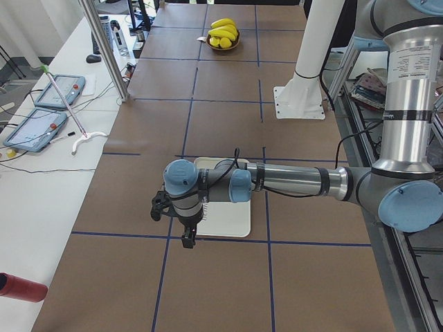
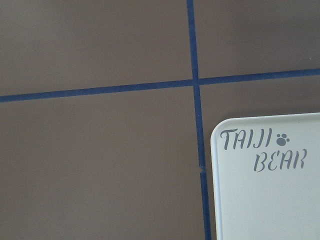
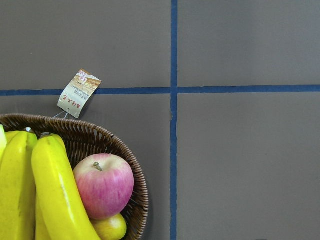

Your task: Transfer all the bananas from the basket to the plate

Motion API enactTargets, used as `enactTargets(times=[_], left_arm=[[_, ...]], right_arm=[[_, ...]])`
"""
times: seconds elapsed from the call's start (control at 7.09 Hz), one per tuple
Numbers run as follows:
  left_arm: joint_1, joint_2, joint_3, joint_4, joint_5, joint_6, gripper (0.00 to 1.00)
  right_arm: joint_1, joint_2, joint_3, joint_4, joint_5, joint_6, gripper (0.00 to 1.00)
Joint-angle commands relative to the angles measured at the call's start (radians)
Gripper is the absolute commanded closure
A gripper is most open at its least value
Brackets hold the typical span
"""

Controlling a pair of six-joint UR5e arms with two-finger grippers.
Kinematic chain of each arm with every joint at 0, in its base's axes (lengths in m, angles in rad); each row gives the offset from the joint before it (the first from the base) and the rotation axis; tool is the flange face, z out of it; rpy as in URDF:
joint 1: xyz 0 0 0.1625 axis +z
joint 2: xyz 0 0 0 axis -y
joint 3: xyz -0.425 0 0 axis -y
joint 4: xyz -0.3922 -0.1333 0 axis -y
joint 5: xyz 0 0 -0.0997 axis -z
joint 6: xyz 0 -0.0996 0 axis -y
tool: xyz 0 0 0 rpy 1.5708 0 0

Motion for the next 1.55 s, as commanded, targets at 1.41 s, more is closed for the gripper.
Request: enactTargets(times=[1.41], left_arm=[[0.071, -0.015, -0.009, -0.025, -0.002, -0.018, 0.00]], right_arm=[[-0.350, -0.183, 0.009, 0.676, -0.070, 0.398, 0.00]])
